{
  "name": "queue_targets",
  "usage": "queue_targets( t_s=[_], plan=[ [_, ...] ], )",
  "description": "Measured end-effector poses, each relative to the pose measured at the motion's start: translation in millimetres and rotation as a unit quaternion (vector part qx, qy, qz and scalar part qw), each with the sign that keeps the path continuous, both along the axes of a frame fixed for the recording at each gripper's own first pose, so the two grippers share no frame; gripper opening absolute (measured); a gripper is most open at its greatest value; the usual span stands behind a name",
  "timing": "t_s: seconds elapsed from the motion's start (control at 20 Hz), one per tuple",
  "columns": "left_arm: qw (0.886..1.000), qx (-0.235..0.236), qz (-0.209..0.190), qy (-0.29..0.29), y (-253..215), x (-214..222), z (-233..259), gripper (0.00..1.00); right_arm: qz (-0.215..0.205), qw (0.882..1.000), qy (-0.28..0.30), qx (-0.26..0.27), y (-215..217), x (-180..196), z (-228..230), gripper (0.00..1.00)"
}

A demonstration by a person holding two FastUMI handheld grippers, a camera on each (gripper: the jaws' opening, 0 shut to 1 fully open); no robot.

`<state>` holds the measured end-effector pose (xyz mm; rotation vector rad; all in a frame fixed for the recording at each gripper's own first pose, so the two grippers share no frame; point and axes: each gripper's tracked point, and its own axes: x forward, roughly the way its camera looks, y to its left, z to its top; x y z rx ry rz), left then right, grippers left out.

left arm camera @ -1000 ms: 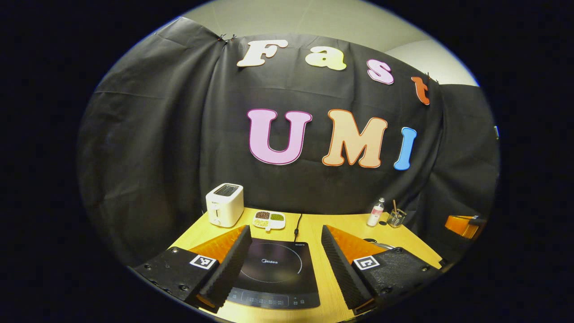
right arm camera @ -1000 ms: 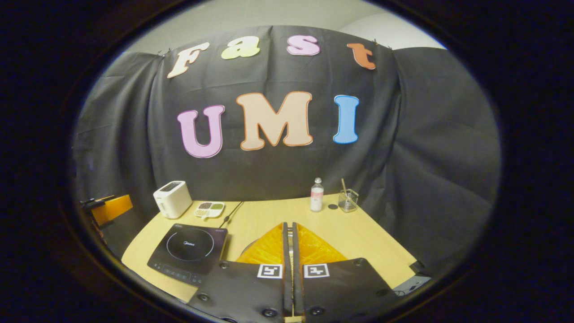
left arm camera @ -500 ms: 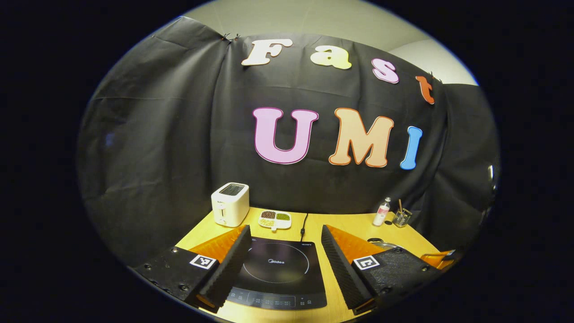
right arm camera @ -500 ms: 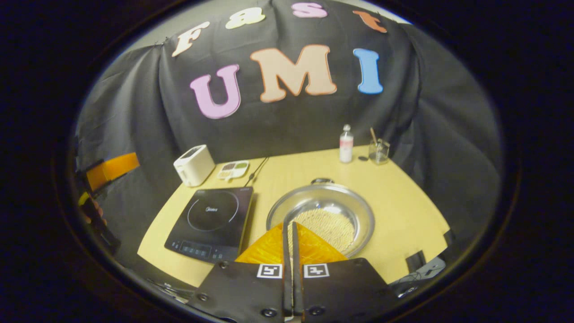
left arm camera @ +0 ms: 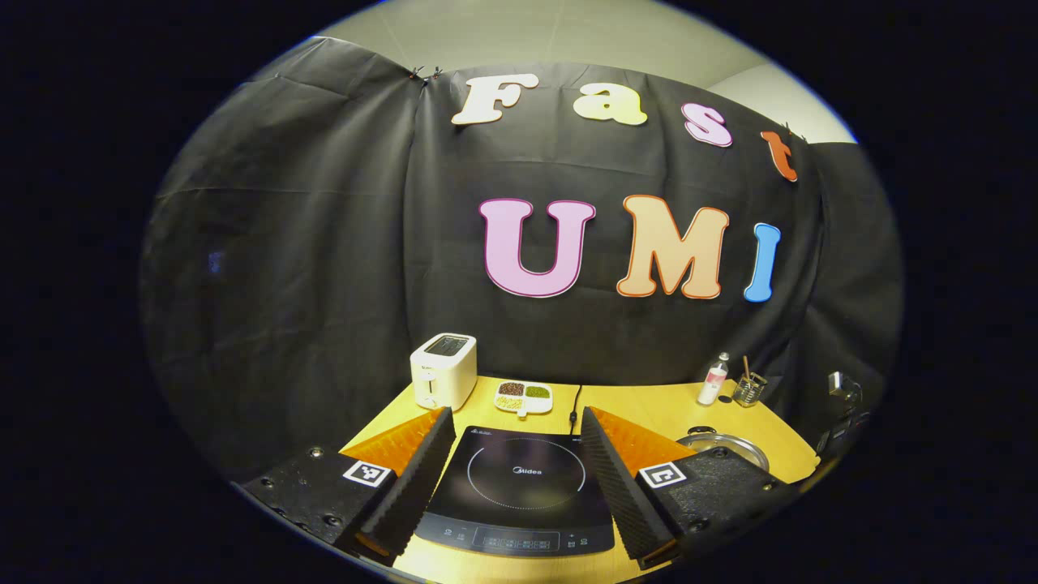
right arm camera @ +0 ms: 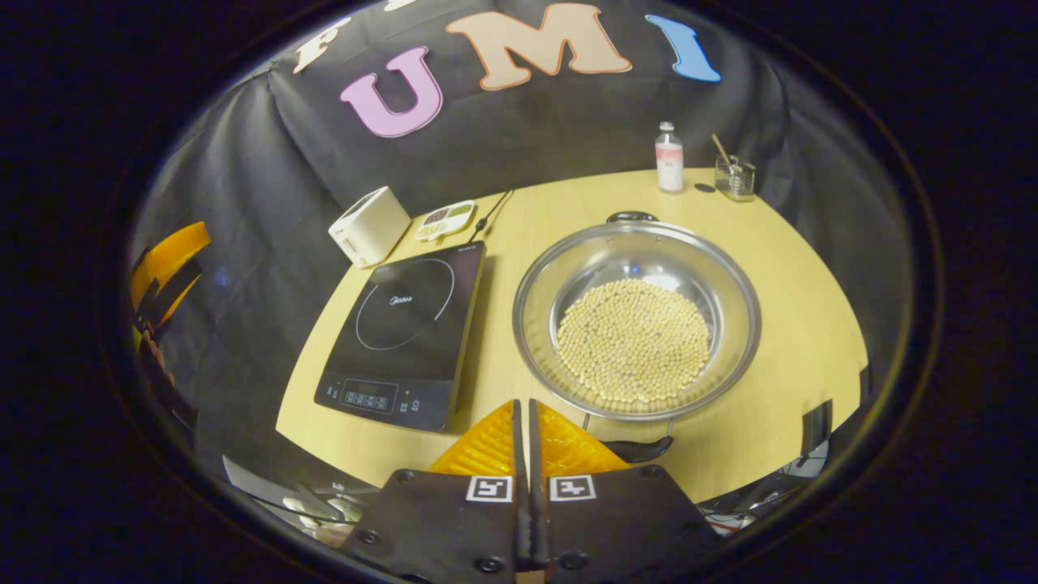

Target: First push the handle of the pot to place it horizontally, then grasp the pot with both hands and set it on the induction cooktop.

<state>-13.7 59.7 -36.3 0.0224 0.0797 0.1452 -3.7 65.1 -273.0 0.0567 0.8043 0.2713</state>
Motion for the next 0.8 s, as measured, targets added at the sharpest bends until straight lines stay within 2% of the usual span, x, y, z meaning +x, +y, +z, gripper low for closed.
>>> queue_targets(
  t_s=[0.25,0.3,0.35,0.45,0.65,0.7,0.8],
  plan=[
    [1.0,-0.01,0.013,0.017,3.8,-4.5,-10.7,0.92,-0.001,0.998,0.059,0.012,1.4,0.7,-31.4,0.02],
    [1.0,-0.01,0.016,0.018,5.5,-4.0,-10.3,0.95,-0.001,0.998,0.068,0.01,-0.8,0.5,-37.1,0.03],
    [1.0,-0.008,0.019,0.019,6.4,-4.2,-11.5,0.95,-0.001,0.997,0.074,0.008,-1.7,1.8,-41.6,0.0],
    [1.0,-0.005,0.021,0.021,7.6,-2.9,-12.7,0.95,-0.001,0.996,0.085,-0.001,-4.8,3.0,-50.8,0.03],
    [1.0,-0.005,0.018,0.023,6.1,-0.7,-13.7,0.95,-0.006,0.995,0.1,-0.027,-18.9,4.8,-62.3,0.0],
    [1.0,-0.005,0.017,0.023,5.6,0.0,-13.9,0.95,-0.008,0.994,0.1,-0.032,-23.6,4.3,-63.9,0.03],
    [1.0,-0.005,0.014,0.024,6.1,-0.2,-14.2,0.95,-0.016,0.994,0.105,-0.03,-28.7,3.5,-65.0,0.0]
  ],
)
